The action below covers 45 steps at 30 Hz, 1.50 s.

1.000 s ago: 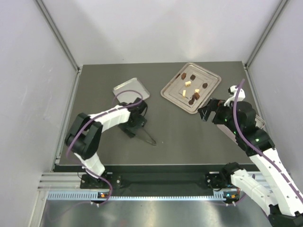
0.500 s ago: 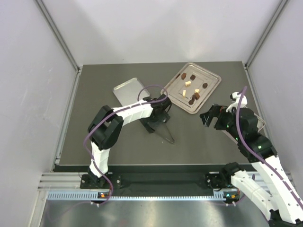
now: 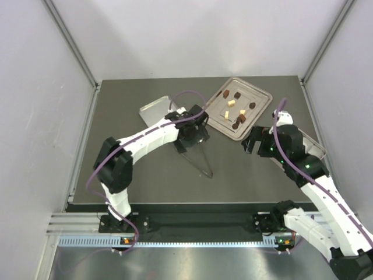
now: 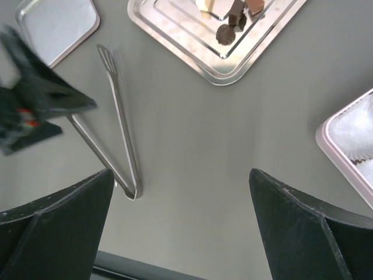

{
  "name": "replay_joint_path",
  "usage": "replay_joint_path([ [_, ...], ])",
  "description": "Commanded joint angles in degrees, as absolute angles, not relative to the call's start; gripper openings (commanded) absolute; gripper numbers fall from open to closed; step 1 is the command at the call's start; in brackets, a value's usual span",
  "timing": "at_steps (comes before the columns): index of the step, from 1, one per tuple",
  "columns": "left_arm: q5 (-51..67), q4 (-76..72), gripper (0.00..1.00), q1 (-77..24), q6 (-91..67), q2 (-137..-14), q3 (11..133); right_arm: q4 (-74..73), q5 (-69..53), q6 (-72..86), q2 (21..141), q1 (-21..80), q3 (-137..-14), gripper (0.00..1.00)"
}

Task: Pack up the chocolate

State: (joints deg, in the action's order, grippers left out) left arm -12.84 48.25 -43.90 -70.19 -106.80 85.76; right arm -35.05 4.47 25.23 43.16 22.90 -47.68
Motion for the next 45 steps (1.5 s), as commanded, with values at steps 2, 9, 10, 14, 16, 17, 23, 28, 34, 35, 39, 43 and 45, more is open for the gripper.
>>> replay_joint_path([
  [2, -16.53, 42.82, 0.99, -42.11, -61.45, -95.66, 83.51, -32.86, 2.55, 25.05, 47.36, 23.82, -52.98, 1.0],
  [9, 2.96, 23.04, 0.99, -24.56, -48.35, -79.91, 61.83, -29.12, 3.0, 22.95, 59.75, 33.03, -56.17, 1.0],
  [10, 4.99, 21.98, 0.99, -23.22, -44.77, -77.98, 60.22, -27.87, 2.12, 22.5, 60.46, 34.0, -56.08, 1.0],
  [14, 5.0, 22.93, 0.99, -20.66, -36.67, -67.1, 56.08, -22.86, 2.28, 21.89, 65.03, 37.96, -57.03, 1.0],
  [16, 7.63, 22.76, 0.99, -20.65, -33.5, -61.56, 54.23, -21.71, 6.04, 21.71, 68.8, 39.9, -57.74, 1.0],
  [17, 9.13, 22.94, 0.99, -20.65, -33.23, -59.78, 53.62, -21.71, 7.28, 21.8, 70.56, 40.69, -59.31, 1.0],
  [23, 11.69, 27.59, 0.99, -20.57, -30.86, -47.56, 53.34, -20.93, 9.23, 20.13, 82.17, 46.75, -63.81, 1.0],
  [28, 8.1, 33.65, 0.99, -20.57, -26.38, -41.24, 56.69, -18.28, 6.86, 19.16, 89.9, 47.81, -64.25, 1.0],
  [34, 1.94, 36.64, 0.99, -20.57, -21.19, -37.97, 57.92, -16.52, 7.12, 14.07, 96.67, 48.78, -66.35, 0.95],
  [35, 1.15, 37.26, 0.99, -20.57, -20.49, -37.71, 58.18, -16.26, 6.95, 13.54, 97.9, 48.78, -66.71, 0.95],
  [39, -3.68, 39.29, 0.99, -20.57, -17.24, -36.13, 58.62, -15.29, 5.89, 11.26, 100.63, 49.04, -67.59, 0.93],
  [43, -7.46, 39.37, 0.99, -20.65, -15.38, -33.14, 57.22, -14.59, 6.41, 10.02, 101.86, 49.48, -68.12, 0.91],
  [45, -8.43, 39.37, 0.99, -20.65, -15.47, -32.78, 56.87, -14.77, 7.03, 9.41, 102.74, 50.09, -68.2, 0.91],
])
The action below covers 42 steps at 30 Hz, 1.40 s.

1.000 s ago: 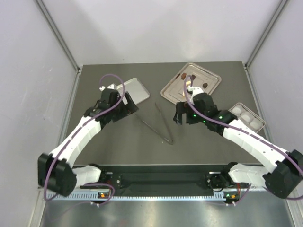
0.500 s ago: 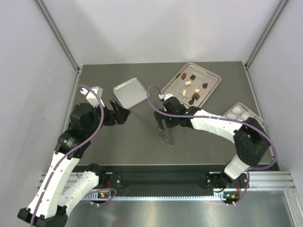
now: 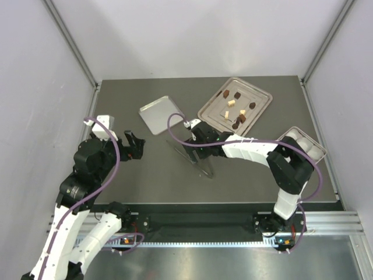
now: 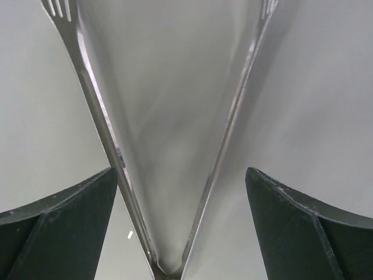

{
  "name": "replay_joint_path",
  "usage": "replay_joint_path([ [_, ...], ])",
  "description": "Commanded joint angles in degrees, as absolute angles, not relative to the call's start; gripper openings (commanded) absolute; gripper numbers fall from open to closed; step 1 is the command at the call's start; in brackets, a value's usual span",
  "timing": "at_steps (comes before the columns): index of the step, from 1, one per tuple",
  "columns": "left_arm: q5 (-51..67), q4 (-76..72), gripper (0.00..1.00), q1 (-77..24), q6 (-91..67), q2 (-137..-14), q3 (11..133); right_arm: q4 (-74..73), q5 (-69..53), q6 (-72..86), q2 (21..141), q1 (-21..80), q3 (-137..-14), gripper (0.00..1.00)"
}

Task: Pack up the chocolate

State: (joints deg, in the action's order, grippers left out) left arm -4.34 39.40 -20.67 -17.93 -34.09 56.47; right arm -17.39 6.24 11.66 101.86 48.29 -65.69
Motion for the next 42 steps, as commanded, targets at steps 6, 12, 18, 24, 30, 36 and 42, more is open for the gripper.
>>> replay_joint_path([
  [6, -9.4, 38.94, 0.99, -20.65, -15.38, -32.7, 56.07, -15.12, 7.65, 8.88, 105.11, 51.41, -68.64, 0.9],
  [12, -10.2, 38.94, 0.99, -20.65, -15.29, -32.7, 56.16, -16.78, 8.61, 8.7, 107.75, 52.03, -69.96, 0.89],
  [18, -9.93, 39.29, 0.99, -20.65, -15.47, -32.43, 56.25, -18.1, 10.63, 8.88, 107.05, 52.12, -71.1, 0.89],
  [24, -9.05, 39.11, 0.99, -20.65, -15.73, -32.87, 56.16, -18.89, 8.79, 9.23, 104.33, 52.03, -72.86, 0.87],
  [30, -8.0, 39.29, 0.99, -20.65, -16.17, -33.22, 56.25, -18.72, 6.69, 10.81, 102.04, 50.54, -72.25, 0.82],
  [36, -7.3, 38.94, 0.99, -20.65, -16.96, -34.01, 56.16, -16.88, 4.41, 11.51, 100.72, 47.03, -69.62, 0.68],
  [42, -6.68, 38.06, 0.99, -20.65, -17.4, -34.98, 56.07, -14.59, 2.99, 11.51, 100.9, 44.56, -67.33, 0.56],
])
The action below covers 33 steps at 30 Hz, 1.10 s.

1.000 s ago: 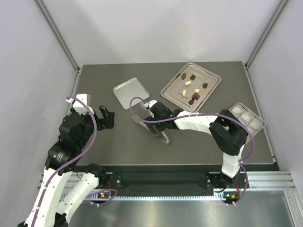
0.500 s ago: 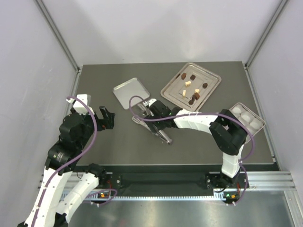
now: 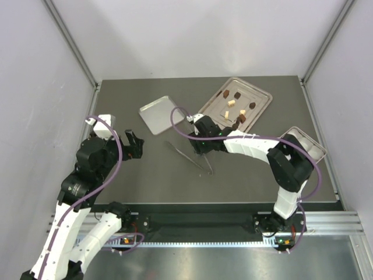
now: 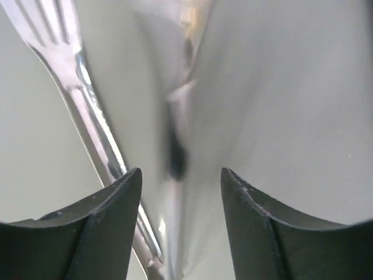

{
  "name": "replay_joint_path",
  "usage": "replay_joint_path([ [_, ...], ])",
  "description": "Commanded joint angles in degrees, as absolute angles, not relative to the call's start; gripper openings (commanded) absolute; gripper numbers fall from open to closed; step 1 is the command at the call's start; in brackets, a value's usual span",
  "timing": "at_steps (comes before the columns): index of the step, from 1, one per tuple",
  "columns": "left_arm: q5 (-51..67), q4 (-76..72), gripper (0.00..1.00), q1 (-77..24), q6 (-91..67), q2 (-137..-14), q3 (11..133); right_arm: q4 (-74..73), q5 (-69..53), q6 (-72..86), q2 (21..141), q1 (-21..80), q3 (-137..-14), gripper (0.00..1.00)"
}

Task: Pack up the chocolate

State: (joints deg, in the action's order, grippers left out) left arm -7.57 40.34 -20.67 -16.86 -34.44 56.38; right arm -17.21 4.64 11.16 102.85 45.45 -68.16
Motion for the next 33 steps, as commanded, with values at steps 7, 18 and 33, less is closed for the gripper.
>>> replay_joint_path([
  [7, -6.33, 37.71, 0.99, -20.65, -17.93, -36.03, 55.99, -14.59, 1.06, 10.2, 101.16, 43.59, -67.67, 0.56],
  [18, -5.98, 37.53, 0.99, -20.65, -18.37, -36.04, 55.99, -19.68, 7.37, 10.9, 101.25, 46.31, -70.22, 1.0],
  [33, -6.5, 38.58, 0.99, -20.65, -18.19, -35.07, 56.34, -17.75, 10.1, 10.2, 107.75, 47.99, -71.54, 0.95],
])
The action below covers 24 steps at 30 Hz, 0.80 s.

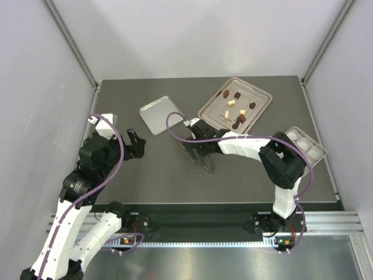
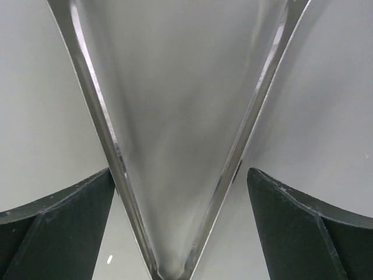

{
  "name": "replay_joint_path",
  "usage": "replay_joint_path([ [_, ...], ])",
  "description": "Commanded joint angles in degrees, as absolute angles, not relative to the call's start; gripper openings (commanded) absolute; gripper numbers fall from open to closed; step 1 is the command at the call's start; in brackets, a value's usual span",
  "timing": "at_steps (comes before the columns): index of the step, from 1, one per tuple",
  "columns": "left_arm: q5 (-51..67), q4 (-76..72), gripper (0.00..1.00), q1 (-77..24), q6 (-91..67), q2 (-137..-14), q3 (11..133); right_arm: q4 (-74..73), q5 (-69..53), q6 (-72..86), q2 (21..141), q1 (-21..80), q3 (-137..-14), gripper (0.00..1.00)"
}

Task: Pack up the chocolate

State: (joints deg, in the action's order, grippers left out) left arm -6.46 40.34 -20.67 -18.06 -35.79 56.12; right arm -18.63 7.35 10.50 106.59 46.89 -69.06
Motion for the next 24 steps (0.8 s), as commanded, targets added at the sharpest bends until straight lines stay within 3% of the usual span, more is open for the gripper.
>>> replay_joint_path([
  [1, -6.5, 38.67, 0.99, -20.65, -18.19, -34.98, 56.34, -17.67, 10.28, 9.93, 108.01, 48.25, -71.54, 0.94],
  [24, -6.42, 39.11, 0.99, -20.65, -18.46, -34.63, 56.25, -16.52, 11.08, 12.12, 109.34, 50.01, -68.56, 0.8],
])
